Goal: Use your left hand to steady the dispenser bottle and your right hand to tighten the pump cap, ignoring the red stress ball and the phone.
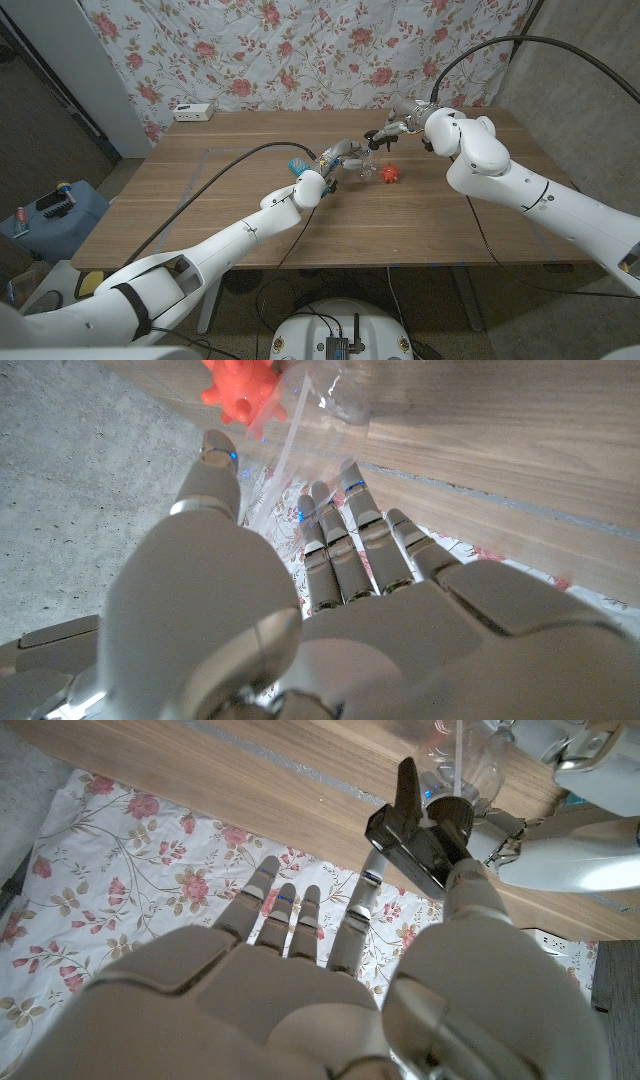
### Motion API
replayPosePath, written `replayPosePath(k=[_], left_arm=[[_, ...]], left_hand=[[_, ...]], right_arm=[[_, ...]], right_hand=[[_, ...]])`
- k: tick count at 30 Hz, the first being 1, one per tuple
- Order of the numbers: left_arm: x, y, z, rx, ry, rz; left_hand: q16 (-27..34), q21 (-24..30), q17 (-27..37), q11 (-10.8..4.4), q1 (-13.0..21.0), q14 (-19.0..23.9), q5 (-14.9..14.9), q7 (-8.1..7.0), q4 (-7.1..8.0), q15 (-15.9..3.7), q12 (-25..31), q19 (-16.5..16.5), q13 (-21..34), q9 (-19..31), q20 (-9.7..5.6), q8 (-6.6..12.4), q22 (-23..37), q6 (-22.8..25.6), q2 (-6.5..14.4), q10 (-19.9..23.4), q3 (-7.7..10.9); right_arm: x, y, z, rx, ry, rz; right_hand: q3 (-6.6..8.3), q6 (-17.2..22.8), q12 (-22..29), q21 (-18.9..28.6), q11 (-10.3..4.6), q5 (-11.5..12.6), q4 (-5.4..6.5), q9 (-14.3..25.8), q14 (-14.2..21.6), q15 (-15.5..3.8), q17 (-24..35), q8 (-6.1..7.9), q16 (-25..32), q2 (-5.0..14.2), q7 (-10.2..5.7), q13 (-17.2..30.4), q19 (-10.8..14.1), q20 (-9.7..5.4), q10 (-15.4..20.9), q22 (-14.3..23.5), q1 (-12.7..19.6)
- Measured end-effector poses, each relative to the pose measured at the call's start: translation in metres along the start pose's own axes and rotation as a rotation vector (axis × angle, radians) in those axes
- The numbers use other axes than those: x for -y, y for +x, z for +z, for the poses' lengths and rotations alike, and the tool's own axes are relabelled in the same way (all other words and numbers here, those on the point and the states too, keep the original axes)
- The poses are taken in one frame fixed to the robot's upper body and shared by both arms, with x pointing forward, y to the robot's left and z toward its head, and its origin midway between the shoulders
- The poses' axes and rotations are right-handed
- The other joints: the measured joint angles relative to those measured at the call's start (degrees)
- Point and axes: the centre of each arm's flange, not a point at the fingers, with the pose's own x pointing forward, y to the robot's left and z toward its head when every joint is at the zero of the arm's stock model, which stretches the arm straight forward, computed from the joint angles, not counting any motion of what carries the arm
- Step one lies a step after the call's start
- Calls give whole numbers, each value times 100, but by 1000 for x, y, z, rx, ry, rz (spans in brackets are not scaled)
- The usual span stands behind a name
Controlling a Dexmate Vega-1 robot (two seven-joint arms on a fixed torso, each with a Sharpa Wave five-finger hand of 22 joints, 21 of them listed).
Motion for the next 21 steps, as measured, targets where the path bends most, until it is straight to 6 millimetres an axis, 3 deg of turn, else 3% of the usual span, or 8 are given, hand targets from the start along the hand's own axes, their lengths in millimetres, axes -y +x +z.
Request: replayPosePath(k=[21], left_arm=[[1, 2, 1, 2, 0, -5]], left_hand=[[7, 0, 0, 0, 0, 0, -2, 1, -23, 0, -6, 0, 1, -1, 0, -8, 0, 1, 0, 0, 27]], right_arm=[[-1, 1, 4, -20, -13, -46]], right_hand=[[-53, 1096, 42, 22, -22, 23, -54, -27, 350, -101, 6, 464, 77, 68, 92, -27, 275, -71, 469, 0, -66]])
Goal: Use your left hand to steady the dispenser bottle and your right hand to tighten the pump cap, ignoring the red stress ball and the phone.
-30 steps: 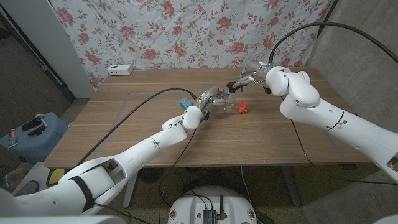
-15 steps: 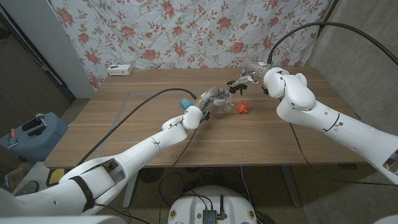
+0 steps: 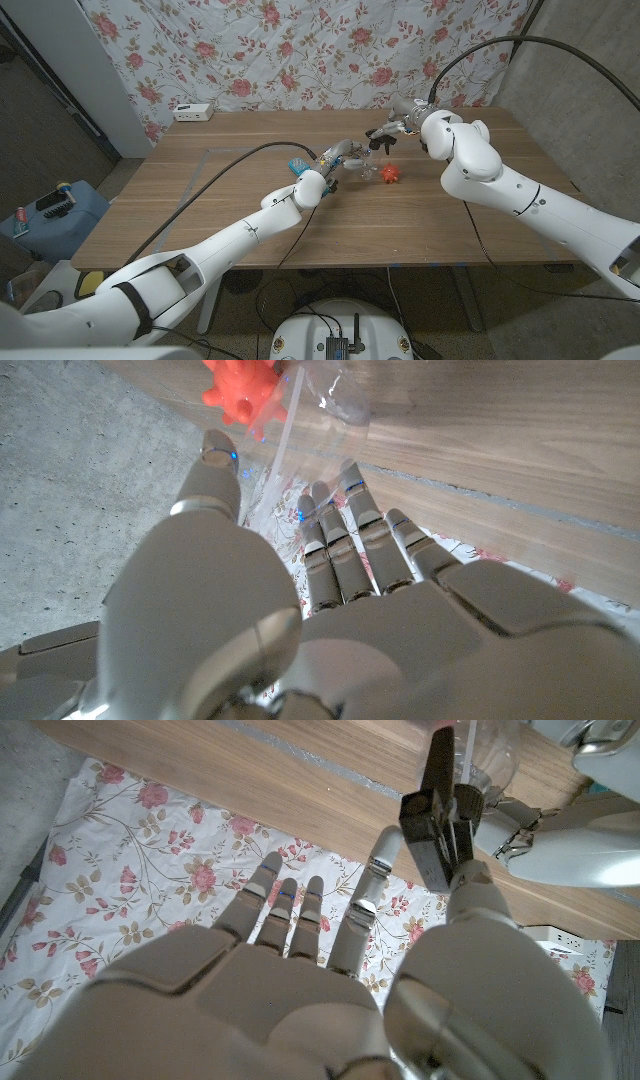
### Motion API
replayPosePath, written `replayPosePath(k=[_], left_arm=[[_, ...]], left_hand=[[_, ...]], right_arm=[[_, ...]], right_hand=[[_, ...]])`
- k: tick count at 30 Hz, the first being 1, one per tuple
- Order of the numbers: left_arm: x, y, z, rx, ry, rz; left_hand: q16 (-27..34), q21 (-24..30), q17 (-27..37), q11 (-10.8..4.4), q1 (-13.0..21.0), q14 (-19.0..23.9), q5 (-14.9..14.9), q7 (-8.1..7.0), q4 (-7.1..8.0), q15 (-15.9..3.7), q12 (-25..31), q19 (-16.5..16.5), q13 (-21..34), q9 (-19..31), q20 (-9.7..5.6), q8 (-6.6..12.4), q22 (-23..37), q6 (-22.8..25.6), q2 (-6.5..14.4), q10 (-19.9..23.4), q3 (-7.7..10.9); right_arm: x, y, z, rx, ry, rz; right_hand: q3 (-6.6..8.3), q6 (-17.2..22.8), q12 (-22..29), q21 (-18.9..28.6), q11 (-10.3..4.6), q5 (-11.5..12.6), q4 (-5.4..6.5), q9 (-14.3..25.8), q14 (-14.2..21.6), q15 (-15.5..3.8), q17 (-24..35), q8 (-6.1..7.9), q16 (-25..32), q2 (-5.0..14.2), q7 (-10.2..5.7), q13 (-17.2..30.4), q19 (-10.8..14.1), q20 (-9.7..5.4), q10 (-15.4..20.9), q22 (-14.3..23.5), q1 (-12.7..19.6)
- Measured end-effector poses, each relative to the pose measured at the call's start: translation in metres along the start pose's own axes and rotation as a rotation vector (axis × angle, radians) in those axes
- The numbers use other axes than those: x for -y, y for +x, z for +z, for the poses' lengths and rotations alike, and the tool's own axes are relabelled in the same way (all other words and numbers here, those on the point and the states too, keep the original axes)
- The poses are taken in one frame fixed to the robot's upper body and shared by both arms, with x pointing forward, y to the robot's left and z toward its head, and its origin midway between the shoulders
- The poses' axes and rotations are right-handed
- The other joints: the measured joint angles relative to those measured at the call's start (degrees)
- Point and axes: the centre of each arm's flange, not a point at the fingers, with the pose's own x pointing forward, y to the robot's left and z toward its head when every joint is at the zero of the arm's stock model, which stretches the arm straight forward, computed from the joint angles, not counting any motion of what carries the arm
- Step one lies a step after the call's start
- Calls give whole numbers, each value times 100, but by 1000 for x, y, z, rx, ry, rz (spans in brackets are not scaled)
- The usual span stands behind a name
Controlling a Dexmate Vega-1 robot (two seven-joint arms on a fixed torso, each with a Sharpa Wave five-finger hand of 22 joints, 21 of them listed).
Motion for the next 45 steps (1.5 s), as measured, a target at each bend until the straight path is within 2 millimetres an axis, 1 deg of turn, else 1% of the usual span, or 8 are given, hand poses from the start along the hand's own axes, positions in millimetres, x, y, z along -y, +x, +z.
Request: replayPosePath(k=[8, 9, 11, 16, 28, 30, 38, 45], left_arm=[[0, 0, 1, 3, -1, -1], [0, 0, 1, 3, -1, -1], [0, 0, 1, 4, -1, -1], [1, -1, 2, 4, -3, -2], [4, -3, 1, 0, -6, -5], [4, -3, 1, -1, -7, -5], [4, -4, 1, -2, -8, -3], [4, -5, 1, -2, -9, -2]], left_hand=[[0, 0, 1, 0, 0, -1, -10, 0, 2, 1, -6, 0, 2, 0, 0, -4, 0, 1, 0, 0, 0], [0, 0, 1, 0, 0, -1, -10, 0, 3, 1, -12, 0, 2, -1, 0, -6, 0, 1, 0, 0, 0], [0, 0, 1, 0, 0, 0, -11, 1, 3, 1, -14, 0, 2, -2, 0, -14, 0, 1, 0, 0, 0], [-1, 0, 1, 0, 0, 0, -12, -1, 3, 0, 5, 0, 2, -2, 0, -20, 0, 18, 0, 0, 0], [-4, 0, -2, 0, -8, 1, -16, -1, -20, 0, 6, 0, 0, 1, 0, 9, 0, 18, -7, 0, 23], [-4, 0, -3, 0, -8, 1, -16, -2, -20, 0, 6, 0, 0, 1, 0, 8, 0, 18, -8, 0, 23], [-7, 0, -3, 0, -14, 1, 2, -2, -20, 0, 5, 0, -3, 0, 0, 8, 0, 18, -14, 0, 23], [-7, 0, 0, -1, -14, 1, 2, -2, -20, 0, 4, 0, -2, 0, 0, 4, 0, 19, -14, 1, 23]], right_arm=[[-2, 1, 4, -2, 0, -20], [-4, 1, 6, 0, 3, -21], [-5, 1, 6, -2, 3, -28], [-4, 0, 7, -9, 1, -55], [-8, -2, 10, -14, 14, -86], [-9, -2, 10, -14, 16, -87], [-10, -2, 11, -16, 20, -98], [-11, -3, 12, -17, 25, -102]], right_hand=[[-4, 655, 43, 23, -31, 0, -63, 42, 234, -91, -1, 335, 44, 31, 47, 0, 215, -71, 359, 24, -30], [-12, 766, 63, 23, -70, 0, -80, 61, 264, -104, -1, 382, 44, 31, 45, 0, 228, -60, 403, 29, -30], [-15, 920, 64, 23, -44, 0, -100, 91, 363, -142, -1, 477, 66, 31, 54, 0, 300, -73, 514, 30, -30], [34, 1305, 86, 23, -102, 0, -149, 140, 509, -205, -1, 685, 108, 93, 73, 0, 406, -119, 759, 30, 32], [113, 1730, 86, 23, -121, 0, -228, -47, 702, -276, -2, 773, 129, 228, 91, -27, 481, -133, 1002, 30, 168], [144, 1762, 86, 23, -149, 0, -258, -73, 702, -277, -2, 775, 129, 253, 99, -27, 503, -155, 1037, 30, 194], [205, 1904, 86, 23, -121, 44, -319, -145, 764, -339, -8, 775, 129, 345, 78, -26, 525, -177, 1126, 30, 294], [228, 1963, 86, 23, -162, 45, -343, -186, 805, -379, 0, 775, 129, 406, 61, -26, 543, -194, 1166, 30, 381]])
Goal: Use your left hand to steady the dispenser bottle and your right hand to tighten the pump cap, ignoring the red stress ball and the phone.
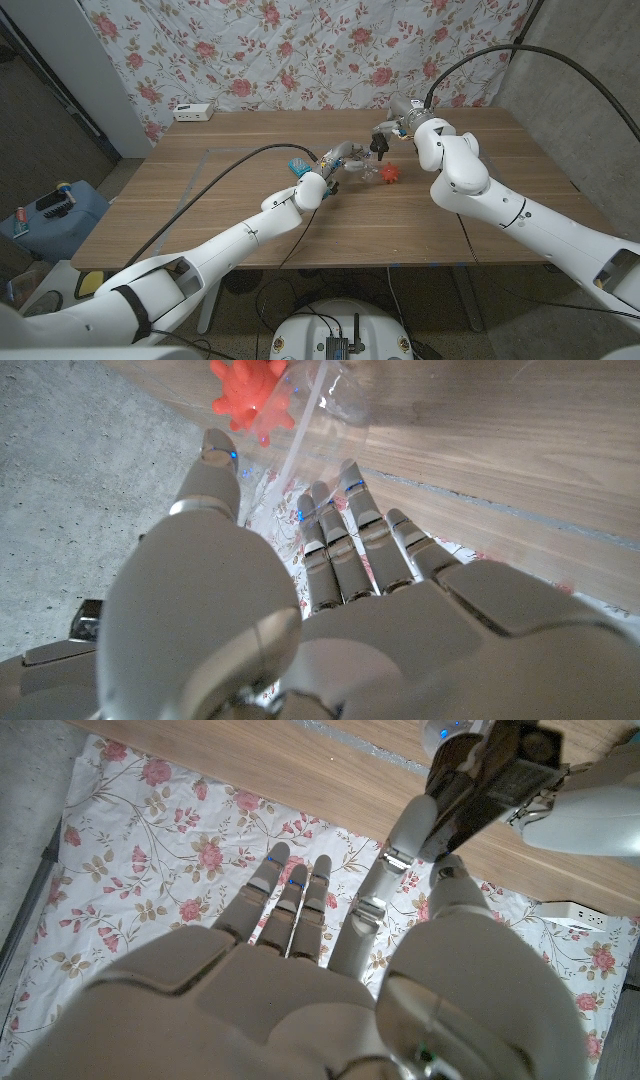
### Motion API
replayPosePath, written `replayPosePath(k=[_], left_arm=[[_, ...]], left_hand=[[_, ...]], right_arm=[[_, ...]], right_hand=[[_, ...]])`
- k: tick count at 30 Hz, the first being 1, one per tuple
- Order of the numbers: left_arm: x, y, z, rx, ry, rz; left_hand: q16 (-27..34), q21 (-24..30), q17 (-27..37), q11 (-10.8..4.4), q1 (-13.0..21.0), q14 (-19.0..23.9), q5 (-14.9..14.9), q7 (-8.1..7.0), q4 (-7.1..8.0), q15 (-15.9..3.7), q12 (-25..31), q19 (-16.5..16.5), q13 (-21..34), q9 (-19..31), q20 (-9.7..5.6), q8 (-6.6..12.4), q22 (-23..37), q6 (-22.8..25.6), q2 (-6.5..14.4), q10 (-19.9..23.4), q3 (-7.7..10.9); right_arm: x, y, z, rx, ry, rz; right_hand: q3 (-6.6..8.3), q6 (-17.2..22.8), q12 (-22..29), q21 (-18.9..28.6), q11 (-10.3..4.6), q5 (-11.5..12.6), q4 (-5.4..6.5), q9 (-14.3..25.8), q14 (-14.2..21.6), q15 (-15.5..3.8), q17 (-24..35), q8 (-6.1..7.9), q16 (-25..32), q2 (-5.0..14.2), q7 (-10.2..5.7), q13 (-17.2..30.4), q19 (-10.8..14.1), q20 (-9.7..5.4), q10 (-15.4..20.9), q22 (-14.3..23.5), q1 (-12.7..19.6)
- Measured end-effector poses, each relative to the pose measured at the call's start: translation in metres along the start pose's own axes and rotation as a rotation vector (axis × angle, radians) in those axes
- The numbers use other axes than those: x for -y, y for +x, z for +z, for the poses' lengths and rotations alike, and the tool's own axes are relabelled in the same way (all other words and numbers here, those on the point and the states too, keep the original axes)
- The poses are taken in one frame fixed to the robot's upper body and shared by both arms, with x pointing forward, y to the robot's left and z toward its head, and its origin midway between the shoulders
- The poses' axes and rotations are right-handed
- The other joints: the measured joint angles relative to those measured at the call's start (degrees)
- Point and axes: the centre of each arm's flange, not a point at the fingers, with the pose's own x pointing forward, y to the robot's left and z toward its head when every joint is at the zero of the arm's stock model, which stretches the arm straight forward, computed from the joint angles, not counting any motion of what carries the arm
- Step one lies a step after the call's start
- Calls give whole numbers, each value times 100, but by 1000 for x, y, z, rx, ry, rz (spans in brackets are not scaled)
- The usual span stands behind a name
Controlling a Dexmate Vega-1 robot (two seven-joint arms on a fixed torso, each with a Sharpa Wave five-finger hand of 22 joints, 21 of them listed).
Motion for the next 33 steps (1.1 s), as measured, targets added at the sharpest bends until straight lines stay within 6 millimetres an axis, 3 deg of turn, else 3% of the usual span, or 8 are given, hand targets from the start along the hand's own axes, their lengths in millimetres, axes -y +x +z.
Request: replayPosePath(k=[10, 14, 23, 33], left_arm=[[1, -1, 0, 0, -2, 0], [1, -1, 0, 0, -2, 0], [1, -1, 0, 1, -3, -3], [1, 0, 1, 4, -3, -5]], left_hand=[[29, 0, 1, 0, 0, 9, -1, -3, -24, 9, -5, 0, 3, 0, 0, -6, 0, 3, 0, 0, 24], [30, 0, 0, -1, 0, 9, -1, -6, -24, 9, -10, 0, 4, -2, 0, -12, 0, 7, 0, 1, 24], [30, 0, -2, -18, 0, 9, 0, -6, -24, 9, 1, 0, 3, -2, 0, -18, 0, 9, 0, 18, 24], [29, 0, -3, 4, 0, 9, -1, -6, -24, 9, 0, 0, 4, -3, 0, -18, 0, 9, 0, 40, 23]], right_arm=[[-1, -1, -1, -3, 9, -13], [0, -3, -1, 1, 17, -22], [2, -7, -3, 7, 23, -46], [6, -11, -6, 7, 20, -73]], right_hand=[[-2, -1, 0, 0, 41, 0, 2, -52, 0, 0, 0, -5, 0, -19, 0, 0, 0, 0, 40, 0, -19], [-78, -2, 0, -25, 30, 0, 78, -80, 31, 31, -1, -48, 0, -144, 1, 0, 0, 0, 55, 0, -163], [-151, -32, -24, -25, 30, -29, 151, -105, 123, 1, -1, -93, 0, -174, 31, 1, 0, 0, 154, 0, -390], [-183, -421, -90, -46, 30, -49, 182, -105, 123, 1, -2, -307, -14, -241, -39, 1, 31, 31, 154, 0, -548]])
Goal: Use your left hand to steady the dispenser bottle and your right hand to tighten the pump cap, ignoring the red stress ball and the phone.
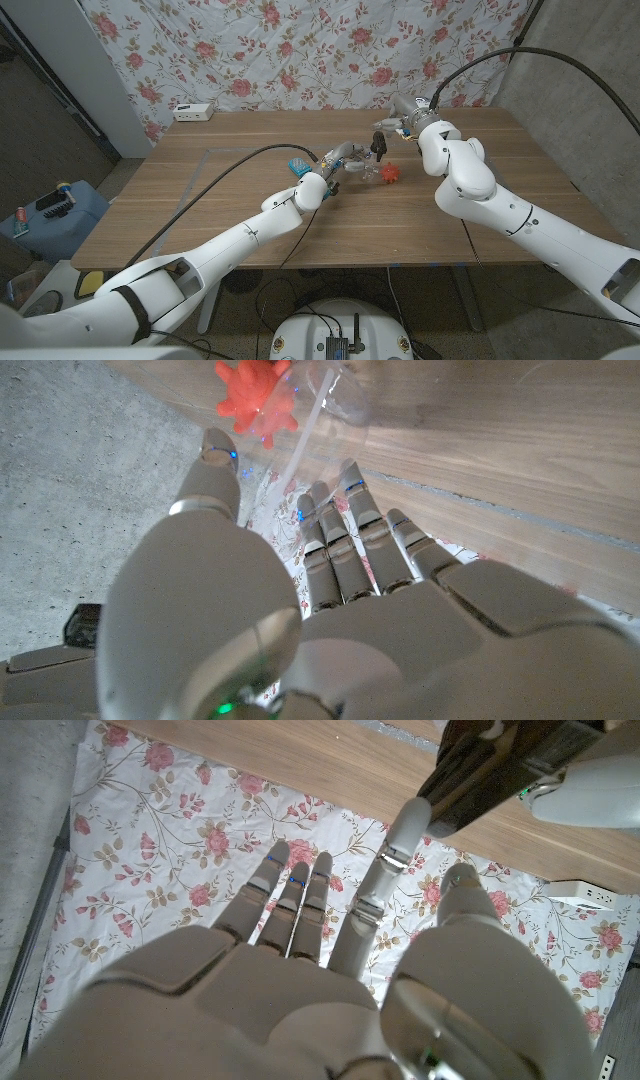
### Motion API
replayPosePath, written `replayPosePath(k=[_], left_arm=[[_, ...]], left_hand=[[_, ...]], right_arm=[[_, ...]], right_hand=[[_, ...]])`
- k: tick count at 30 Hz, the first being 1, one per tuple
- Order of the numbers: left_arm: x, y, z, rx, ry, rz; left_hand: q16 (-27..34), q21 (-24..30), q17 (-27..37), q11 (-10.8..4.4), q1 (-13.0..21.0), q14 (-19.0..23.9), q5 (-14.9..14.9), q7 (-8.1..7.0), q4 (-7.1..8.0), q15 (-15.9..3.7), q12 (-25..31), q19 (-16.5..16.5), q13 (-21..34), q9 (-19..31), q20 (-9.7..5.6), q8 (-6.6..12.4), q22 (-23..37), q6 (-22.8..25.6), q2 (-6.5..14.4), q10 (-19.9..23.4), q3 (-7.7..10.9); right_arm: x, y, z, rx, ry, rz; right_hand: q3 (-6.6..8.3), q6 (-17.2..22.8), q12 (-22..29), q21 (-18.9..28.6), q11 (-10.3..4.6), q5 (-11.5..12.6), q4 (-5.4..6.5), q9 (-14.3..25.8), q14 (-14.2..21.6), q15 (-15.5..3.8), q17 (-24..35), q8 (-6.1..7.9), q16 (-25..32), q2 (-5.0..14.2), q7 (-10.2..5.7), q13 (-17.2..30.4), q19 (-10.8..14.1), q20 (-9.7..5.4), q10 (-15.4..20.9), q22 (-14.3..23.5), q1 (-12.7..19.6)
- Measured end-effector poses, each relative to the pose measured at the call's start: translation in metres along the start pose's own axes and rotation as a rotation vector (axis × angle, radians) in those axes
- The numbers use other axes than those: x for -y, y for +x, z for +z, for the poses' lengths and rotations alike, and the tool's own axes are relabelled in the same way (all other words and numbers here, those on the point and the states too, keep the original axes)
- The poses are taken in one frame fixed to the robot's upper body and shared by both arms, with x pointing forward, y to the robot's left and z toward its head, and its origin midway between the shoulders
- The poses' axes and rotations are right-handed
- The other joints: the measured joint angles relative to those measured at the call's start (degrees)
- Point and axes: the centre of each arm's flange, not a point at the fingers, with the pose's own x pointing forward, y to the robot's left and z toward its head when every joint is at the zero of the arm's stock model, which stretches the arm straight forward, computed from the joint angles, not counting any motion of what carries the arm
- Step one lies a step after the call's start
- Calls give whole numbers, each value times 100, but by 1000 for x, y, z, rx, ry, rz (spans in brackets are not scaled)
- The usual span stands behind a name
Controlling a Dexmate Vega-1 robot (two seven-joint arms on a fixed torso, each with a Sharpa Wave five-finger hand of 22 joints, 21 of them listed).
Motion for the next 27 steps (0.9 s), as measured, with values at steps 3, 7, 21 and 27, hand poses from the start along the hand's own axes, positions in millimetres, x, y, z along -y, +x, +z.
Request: replayPosePath(k=[3, 7, 21, 27], left_arm=[[0, 0, 0, 0, 0, 0], [0, 0, 0, 1, 0, 0], [-3, -1, -4, -16, 0, 13], [-5, -1, -4, -19, 0, 21]], left_hand=[[0, 0, 1, 9, 0, 0, 0, 0, 0, 0, 0, 0, 7, 0, 0, 0, 0, 0, 0, 9, 0], [-1, 0, 2, 9, 0, 0, -1, 0, 0, 0, 0, 0, 9, 0, 0, 0, 0, 0, 0, 9, 0], [-12, 0, 4, 8, 0, 0, -12, 0, 1, 0, -5, 0, 10, 4, 0, 12, 0, 0, 0, 9, -1], [0, 0, 3, 8, 0, 0, -13, 0, 1, 0, -7, 0, 9, 4, 0, 12, 0, 0, 0, 8, -1]], right_arm=[[3, -2, -2, 1, -8, -12], [6, -4, -5, 3, -15, -26], [14, -7, -16, 47, -18, -9], [18, -7, -21, 71, -26, 10]], right_hand=[[-17, -187, -22, -19, 0, 0, 17, 0, 0, 0, 16, -65, -15, 6, 11, 0, -46, 46, 0, 0, -38], [-48, -576, -69, -22, 26, 0, 1, 15, 0, 0, 18, -245, -32, 5, 0, 0, -92, 63, -28, 0, -41], [2, -2089, -276, -44, 40, 0, -95, 69, -301, 36, 21, -908, -260, 31, -108, 27, -326, 92, -623, 0, -101], [50, -2605, -316, -65, -21, 0, -162, 96, -505, 71, 12, -1140, -328, 65, -282, 42, -501, 109, -906, 0, 66]])
